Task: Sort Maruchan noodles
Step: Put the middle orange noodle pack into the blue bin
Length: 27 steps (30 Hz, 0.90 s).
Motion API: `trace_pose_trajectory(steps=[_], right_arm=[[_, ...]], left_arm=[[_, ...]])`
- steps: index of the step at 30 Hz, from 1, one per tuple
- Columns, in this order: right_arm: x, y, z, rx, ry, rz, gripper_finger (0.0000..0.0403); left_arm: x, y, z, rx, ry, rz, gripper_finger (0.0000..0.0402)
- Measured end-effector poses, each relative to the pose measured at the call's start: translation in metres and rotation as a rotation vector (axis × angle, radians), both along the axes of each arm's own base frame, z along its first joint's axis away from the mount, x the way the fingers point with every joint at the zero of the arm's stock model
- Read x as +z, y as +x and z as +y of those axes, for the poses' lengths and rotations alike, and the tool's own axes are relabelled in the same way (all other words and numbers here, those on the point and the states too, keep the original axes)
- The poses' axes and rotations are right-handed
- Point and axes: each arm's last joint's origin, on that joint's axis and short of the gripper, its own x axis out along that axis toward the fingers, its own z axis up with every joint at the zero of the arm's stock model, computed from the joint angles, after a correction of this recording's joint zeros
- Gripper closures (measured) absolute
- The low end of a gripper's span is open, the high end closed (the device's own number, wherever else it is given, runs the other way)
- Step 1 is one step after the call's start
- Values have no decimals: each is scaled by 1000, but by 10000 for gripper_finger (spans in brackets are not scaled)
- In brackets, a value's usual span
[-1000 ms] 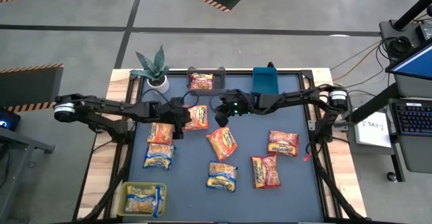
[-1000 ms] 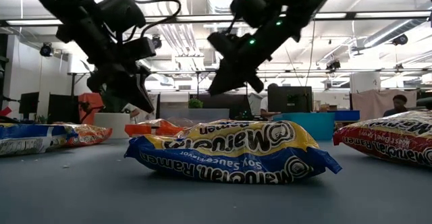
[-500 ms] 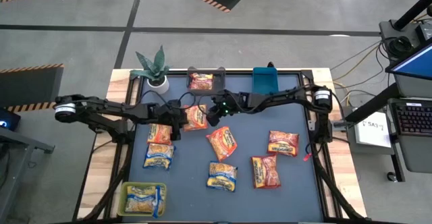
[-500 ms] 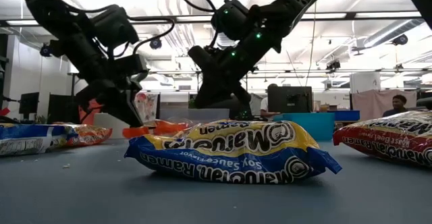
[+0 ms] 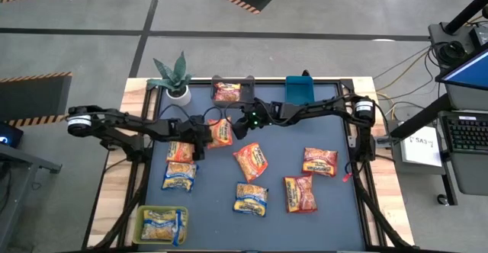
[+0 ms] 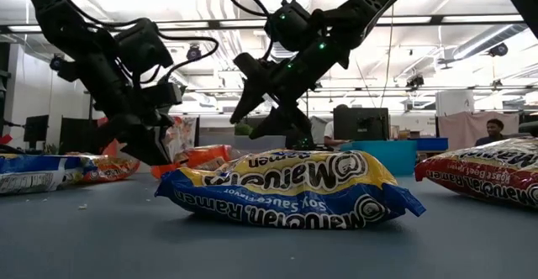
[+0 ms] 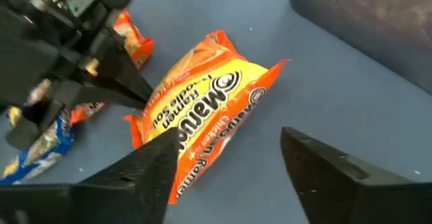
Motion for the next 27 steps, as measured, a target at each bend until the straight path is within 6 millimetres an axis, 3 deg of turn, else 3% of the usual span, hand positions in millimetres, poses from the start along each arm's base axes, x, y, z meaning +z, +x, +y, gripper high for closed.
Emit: trace_pose_trajectory(steps=[6, 13, 21, 27], right_arm=[[-19, 9, -2, 1, 6, -15, 98], [-45, 25, -11, -3, 25, -52, 80], [-56, 42, -23, 73, 40, -158, 103], [-57, 45, -23, 102, 42, -192, 155]], left_arm=[[-7, 4, 1, 0, -1, 10, 402], [-10, 6, 1, -1, -1, 11, 402], [-10, 6, 1, -4, 0, 12, 402], [-10, 6, 1, -4, 0, 11, 402]])
